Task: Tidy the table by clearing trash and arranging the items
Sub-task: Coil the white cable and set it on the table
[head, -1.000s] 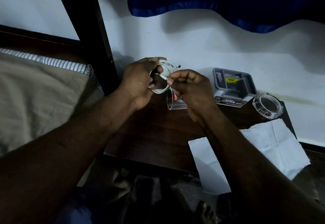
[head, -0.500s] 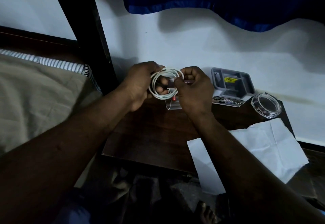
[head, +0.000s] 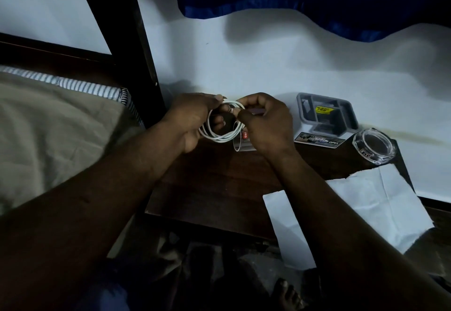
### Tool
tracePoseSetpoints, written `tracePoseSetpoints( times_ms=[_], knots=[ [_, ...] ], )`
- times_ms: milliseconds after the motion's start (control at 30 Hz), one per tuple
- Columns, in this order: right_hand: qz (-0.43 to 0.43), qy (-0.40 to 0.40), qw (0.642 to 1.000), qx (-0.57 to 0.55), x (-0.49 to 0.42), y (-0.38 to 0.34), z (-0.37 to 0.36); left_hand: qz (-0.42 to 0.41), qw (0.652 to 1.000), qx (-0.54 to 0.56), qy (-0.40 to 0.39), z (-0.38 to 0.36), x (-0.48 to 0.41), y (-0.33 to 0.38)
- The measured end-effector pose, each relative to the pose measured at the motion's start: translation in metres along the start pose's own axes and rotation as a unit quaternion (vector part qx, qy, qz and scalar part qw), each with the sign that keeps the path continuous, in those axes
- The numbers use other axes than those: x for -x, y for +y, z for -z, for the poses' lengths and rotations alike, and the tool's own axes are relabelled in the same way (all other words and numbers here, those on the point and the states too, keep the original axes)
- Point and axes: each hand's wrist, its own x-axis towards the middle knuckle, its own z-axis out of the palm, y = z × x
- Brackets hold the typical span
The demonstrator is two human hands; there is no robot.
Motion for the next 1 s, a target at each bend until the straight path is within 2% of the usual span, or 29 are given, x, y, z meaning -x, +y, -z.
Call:
tracePoseSetpoints(
  times_ms=[300,667,767,867,933,1000],
  knots=[
    [-0.032,-0.044,0.996,-0.070,-0.002,0.002,0.004,-0.016,1.000,-0.002,0.019,-0.001,-0.001,-0.001],
    [-0.022,-0.076,0.991,-0.112,0.002,0.005,0.003,0.105,0.993,0.048,-0.012,0.002,0.003,0.011],
    [-0.042,-0.080,0.993,-0.080,0.000,0.005,0.002,0.063,0.995,0.076,0.001,0.002,0.000,0.010],
    [-0.057,-0.065,0.996,-0.035,-0.002,0.007,0.003,-0.019,0.992,0.116,0.039,0.001,0.001,0.010],
    [-0.055,-0.031,0.998,-0.007,-0.003,0.009,0.004,-0.088,0.989,0.089,0.073,0.004,-0.001,0.009],
    [-0.049,-0.003,0.999,0.009,-0.002,0.009,0.004,-0.165,0.985,0.006,0.047,0.005,-0.002,0.008]
  ],
)
